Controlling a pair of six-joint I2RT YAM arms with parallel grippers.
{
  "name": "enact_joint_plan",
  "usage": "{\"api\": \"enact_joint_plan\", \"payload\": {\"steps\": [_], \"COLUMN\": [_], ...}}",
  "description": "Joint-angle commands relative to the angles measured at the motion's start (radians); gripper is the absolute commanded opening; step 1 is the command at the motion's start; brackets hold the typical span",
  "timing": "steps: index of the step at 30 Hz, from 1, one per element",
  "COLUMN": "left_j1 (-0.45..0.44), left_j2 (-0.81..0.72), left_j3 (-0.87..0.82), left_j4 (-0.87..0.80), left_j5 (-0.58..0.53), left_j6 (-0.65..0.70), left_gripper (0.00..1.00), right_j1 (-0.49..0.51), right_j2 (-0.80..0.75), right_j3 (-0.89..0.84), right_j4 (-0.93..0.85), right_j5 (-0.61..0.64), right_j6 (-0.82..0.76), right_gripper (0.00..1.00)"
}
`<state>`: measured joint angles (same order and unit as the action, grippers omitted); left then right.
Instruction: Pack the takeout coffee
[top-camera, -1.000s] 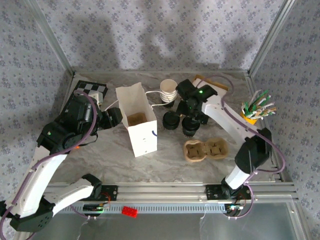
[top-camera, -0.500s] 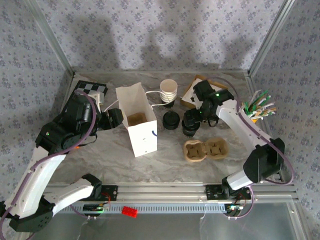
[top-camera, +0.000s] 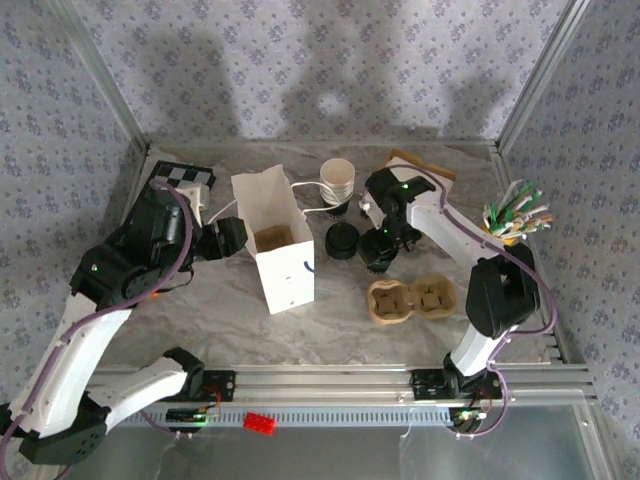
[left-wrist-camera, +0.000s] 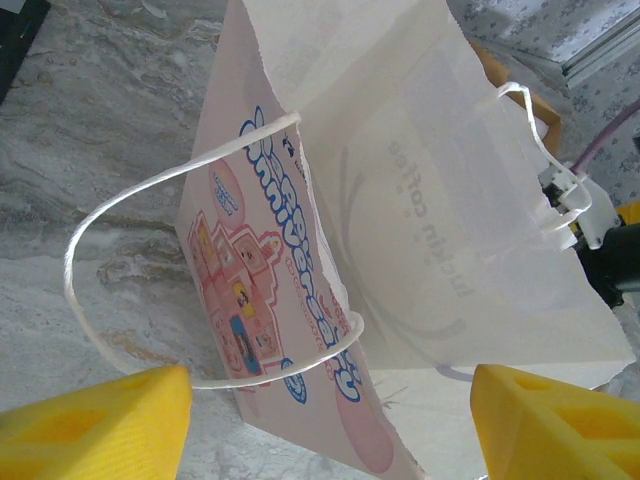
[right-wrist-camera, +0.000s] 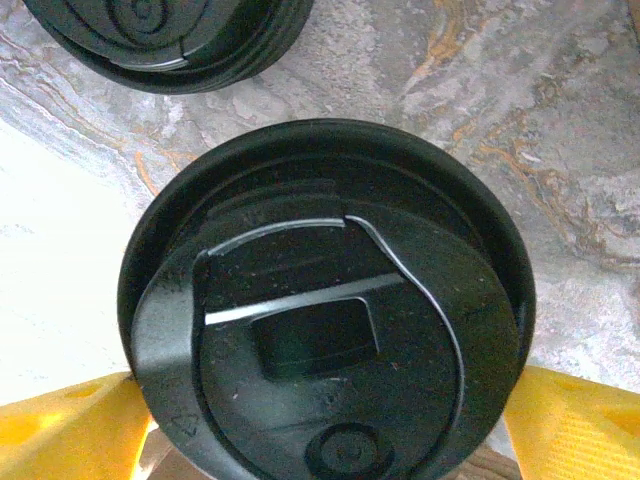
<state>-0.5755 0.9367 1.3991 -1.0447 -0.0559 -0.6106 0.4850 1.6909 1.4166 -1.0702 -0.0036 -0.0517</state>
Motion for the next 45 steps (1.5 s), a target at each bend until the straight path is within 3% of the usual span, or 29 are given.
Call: {"api": "enact_joint_plan", "payload": {"steps": [1,12,16,19,25,37,45], "left_j1": [0.008,0.011,0.011,0.011,0.010,0.012,0.012], "left_j2": [-0.010,0.000,0.001,0.000,0.003,0.002,0.006], "left_j3": [0.026,0.041,0.041,0.043,0.045,0.046,0.041], "left_j4": [-0.001,-0.011,-0.011,-0.015,-0.020,-0.020,-0.019], "left_j5": [0.013,0.003,0.005,0.005,0.004,-0.001,-0.002], "left_j6": [0.020,0.028,0.026,0.025,0.023,0.023,0.023], "left_gripper": [0.75,0.76,0.77,0.77,0.77,0.78,0.78], "right_j1": [0.008,0.022,0.020,0.030,0.037,0.040,0.061], "right_j2": [0.015,-0.004,0.015,0.010,-0.002,0.039,0.018], "right_j3": [0.037,0.068,0.045,0.052,0.077,0.094,0.102], "right_j4": [-0.011,-0.032,-0.033,-0.027,-0.063,-0.063,-0.067], "right_j5": [0.013,0.052,0.016,0.078,0.084,0.081,0.133], "right_j6": [-0.025,0.009,0.013,0.021,0.033,0.029,0.217], "right_gripper": [0.89,0.99,0.97,0.97,0.98,0.85,0.79]}}
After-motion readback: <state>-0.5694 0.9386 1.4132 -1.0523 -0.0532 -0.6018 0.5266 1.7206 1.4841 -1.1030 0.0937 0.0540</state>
